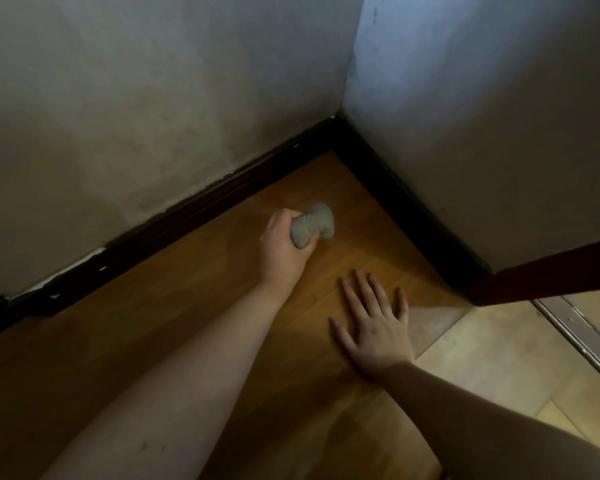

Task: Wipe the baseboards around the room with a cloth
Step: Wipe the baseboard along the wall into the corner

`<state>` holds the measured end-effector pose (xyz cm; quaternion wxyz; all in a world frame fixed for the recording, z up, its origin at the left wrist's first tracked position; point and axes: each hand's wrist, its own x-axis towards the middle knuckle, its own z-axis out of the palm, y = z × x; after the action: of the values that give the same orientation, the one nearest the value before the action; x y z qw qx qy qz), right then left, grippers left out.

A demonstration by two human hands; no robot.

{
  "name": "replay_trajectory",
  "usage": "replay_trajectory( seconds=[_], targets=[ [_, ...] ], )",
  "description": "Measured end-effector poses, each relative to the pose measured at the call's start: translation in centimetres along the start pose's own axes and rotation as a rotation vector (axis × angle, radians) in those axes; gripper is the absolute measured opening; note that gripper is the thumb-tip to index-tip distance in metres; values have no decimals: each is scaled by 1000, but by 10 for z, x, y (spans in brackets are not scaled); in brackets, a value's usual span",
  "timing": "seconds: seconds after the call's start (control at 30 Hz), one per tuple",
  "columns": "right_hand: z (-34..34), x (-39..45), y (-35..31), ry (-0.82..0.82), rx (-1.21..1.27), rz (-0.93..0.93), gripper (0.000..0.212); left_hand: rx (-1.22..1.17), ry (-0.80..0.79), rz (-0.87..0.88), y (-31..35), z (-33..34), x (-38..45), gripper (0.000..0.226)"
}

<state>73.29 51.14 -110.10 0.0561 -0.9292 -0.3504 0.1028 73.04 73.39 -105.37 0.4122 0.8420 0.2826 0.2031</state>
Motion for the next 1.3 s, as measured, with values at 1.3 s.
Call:
replay_trajectory(
  seconds=[1.3],
  targets=[
    [-7, -3, 3, -47, 90, -27, 72, -60, 263, -416, 56, 97, 130, 31]
  ],
)
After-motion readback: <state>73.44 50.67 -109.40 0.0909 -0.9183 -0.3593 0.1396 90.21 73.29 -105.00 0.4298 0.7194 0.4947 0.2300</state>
